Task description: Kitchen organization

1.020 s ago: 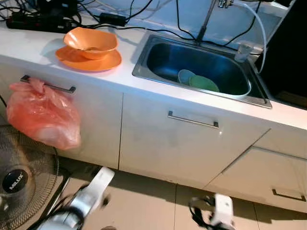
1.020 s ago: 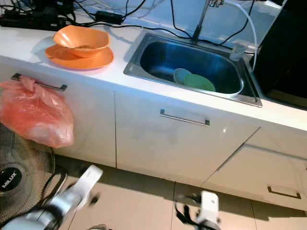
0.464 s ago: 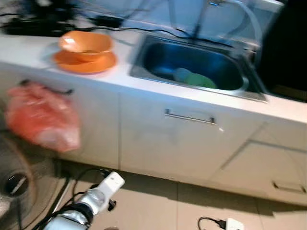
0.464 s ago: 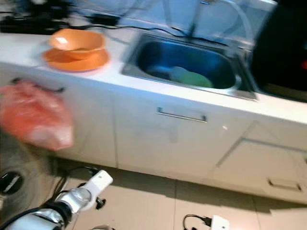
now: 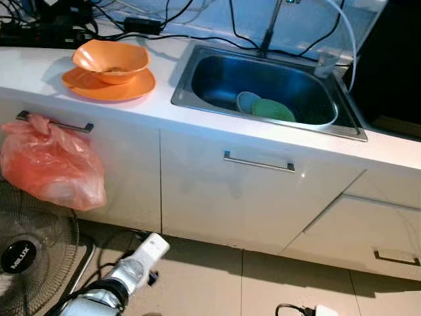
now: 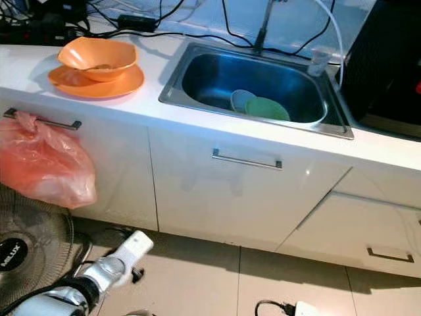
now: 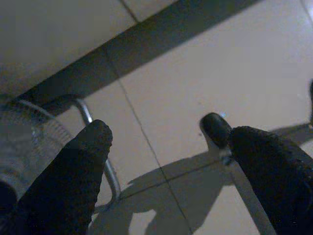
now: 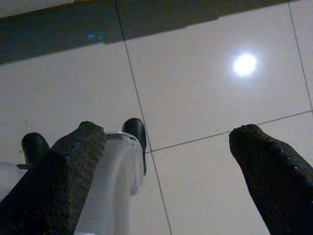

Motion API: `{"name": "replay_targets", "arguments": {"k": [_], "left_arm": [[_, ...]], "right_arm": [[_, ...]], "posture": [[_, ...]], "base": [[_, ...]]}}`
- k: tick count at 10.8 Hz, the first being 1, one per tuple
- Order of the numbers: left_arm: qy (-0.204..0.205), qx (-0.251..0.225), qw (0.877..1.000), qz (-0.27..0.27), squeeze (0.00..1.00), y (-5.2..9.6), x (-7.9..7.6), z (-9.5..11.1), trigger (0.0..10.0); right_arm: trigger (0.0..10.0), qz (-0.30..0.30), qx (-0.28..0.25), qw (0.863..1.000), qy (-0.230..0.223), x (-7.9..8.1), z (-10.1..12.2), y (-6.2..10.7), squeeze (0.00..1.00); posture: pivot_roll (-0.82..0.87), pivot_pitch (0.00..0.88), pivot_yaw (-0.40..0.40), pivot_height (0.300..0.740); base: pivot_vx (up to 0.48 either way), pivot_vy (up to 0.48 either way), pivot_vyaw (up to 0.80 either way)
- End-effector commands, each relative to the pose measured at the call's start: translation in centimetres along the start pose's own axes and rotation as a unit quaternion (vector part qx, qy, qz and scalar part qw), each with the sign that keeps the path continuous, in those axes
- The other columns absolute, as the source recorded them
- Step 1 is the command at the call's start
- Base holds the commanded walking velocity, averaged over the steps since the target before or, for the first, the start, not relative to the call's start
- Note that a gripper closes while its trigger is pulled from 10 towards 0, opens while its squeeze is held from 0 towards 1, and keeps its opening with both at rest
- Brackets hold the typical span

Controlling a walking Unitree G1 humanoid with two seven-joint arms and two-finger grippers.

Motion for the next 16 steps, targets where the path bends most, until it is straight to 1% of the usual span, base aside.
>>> {"name": "replay_targets", "arguments": {"k": [1, 2, 4, 5, 6, 7, 8, 9, 10, 11, 12, 13, 16], "left_arm": [[0.014, -0.001, 1.000, 0.008, 0.00, 0.0, -0.2, 0.2, 10.0], [0.019, 0.003, 1.000, 0.013, 0.00, 0.0, -0.2, 0.1, 10.0], [0.021, 0.014, 1.000, 0.006, 0.00, 0.0, -0.3, -0.2, 10.0], [0.031, 0.015, 0.999, 0.006, 0.00, 0.0, -0.4, -0.3, 10.0], [0.050, 0.016, 0.999, 0.011, 0.00, 0.0, -0.4, -0.5, 10.0], [0.155, 0.018, 0.987, 0.026, 0.00, -0.1, -0.8, -0.9, 10.0], [0.256, 0.021, 0.966, 0.033, 0.00, -0.1, -1.3, -1.2, 10.0], [0.288, 0.019, 0.957, 0.036, 0.00, -0.1, -1.6, -1.2, 10.0], [0.297, 0.017, 0.954, 0.035, 0.00, -0.2, -1.7, -1.1, 10.0], [0.290, 0.017, 0.956, 0.037, 0.00, -0.2, -1.7, -1.0, 10.0], [0.282, 0.015, 0.958, 0.041, 0.00, -0.2, -1.6, -0.9, 10.0], [0.262, 0.013, 0.964, 0.039, 0.00, -0.2, -1.6, -0.7, 10.0], [0.236, 0.013, 0.971, 0.029, 0.00, -0.2, -1.6, -0.6, 10.0]], "right_arm": [[10.0, -0.006, -0.001, 1.000, 0.011, -0.5, 0.3, 0.0, 0.00], [10.0, 0.017, -0.020, 0.999, 0.022, 0.6, 1.4, -0.3, 0.00], [10.0, 0.047, -0.032, 0.996, 0.063, 2.4, 2.5, -0.6, 0.00], [10.0, 0.067, -0.035, 0.994, 0.082, 3.7, 3.3, -0.8, 0.00], [10.0, 0.085, -0.039, 0.991, 0.096, 4.8, 4.0, -1.0, 0.00], [10.0, 0.098, -0.045, 0.988, 0.110, 6.1, 4.9, -1.1, 0.00], [10.0, 0.102, -0.050, 0.987, 0.109, 6.7, 5.5, -1.2, 0.00], [10.0, 0.106, -0.054, 0.988, 0.102, 6.9, 5.8, -1.2, 0.00], [10.0, 0.106, -0.054, 0.988, 0.099, 6.8, 5.8, -1.2, 0.00], [10.0, 0.103, -0.052, 0.989, 0.096, 6.6, 5.5, -1.2, 0.00], [10.0, 0.098, -0.047, 0.989, 0.095, 6.2, 5.2, -1.2, 0.00], [10.0, 0.091, -0.043, 0.990, 0.094, 5.6, 4.8, -1.1, 0.00], [10.0, 0.076, -0.035, 0.993, 0.087, 4.4, 4.2, -1.0, 0.00]], "posture": [[0.18, 0.000, -0.149, 0.740], [0.19, 0.000, -0.162, 0.740], [0.20, 0.000, -0.176, 0.740], [0.22, 0.000, -0.194, 0.740], [0.25, 0.004, -0.219, 0.740], [0.28, 0.010, -0.236, 0.740], [0.28, 0.013, -0.240, 0.740], [0.28, 0.012, -0.242, 0.740], [0.28, 0.012, -0.241, 0.740], [0.28, 0.009, -0.239, 0.740], [0.27, 0.008, -0.237, 0.740], [0.26, 0.003, -0.232, 0.740], [0.25, 0.000, -0.222, 0.740]], "base": [[0.000, 0.000, 0.00], [0.000, 0.000, 0.00], [0.000, 0.000, 0.00], [0.000, 0.000, 0.00], [0.000, 0.000, 0.00], [0.000, 0.000, 0.00], [0.000, 0.000, 0.00], [0.000, 0.000, 0.00], [0.000, 0.000, 0.00], [0.000, 0.000, 0.00], [0.000, 0.000, 0.00], [0.000, 0.000, 0.00], [0.000, 0.000, 0.00]]}}
Point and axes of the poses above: a point about 5 cm out from each wrist's last joint towards the gripper, its own y axis pointing back from the gripper into the wrist, its own z axis along the axis of the wrist's last joint, x = y × z, the point moved 2 cm from there along -y, pointing out of the wrist towards the gripper, and after that the axes turned 13 degrees about -y, right-handed, at the moved point
